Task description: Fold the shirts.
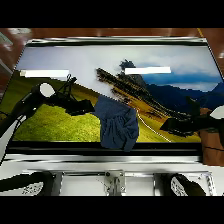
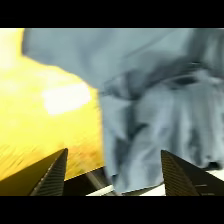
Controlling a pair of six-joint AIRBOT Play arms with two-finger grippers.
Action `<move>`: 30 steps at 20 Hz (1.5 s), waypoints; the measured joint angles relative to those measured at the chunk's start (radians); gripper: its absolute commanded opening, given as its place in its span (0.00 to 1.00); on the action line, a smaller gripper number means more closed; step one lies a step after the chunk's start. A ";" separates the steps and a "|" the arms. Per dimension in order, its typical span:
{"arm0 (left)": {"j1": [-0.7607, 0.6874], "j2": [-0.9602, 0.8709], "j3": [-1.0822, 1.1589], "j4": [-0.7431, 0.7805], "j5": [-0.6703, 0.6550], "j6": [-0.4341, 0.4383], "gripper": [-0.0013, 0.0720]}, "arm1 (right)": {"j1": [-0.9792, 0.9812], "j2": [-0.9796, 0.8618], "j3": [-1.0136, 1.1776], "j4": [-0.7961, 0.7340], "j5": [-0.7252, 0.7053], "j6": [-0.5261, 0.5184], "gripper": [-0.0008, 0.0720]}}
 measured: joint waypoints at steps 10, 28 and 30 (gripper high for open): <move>0.038 -0.259 0.003 -0.213 0.165 0.009 0.91 | 0.014 0.000 -0.136 0.160 -0.097 -0.032 0.88; 0.046 -0.294 0.111 -0.248 0.183 0.129 0.06 | 0.447 -0.253 -0.122 0.340 -0.389 -0.012 0.09; 0.058 -0.231 0.124 -0.245 0.190 0.164 0.06 | 0.423 -0.238 -0.075 0.327 -0.347 -0.034 0.09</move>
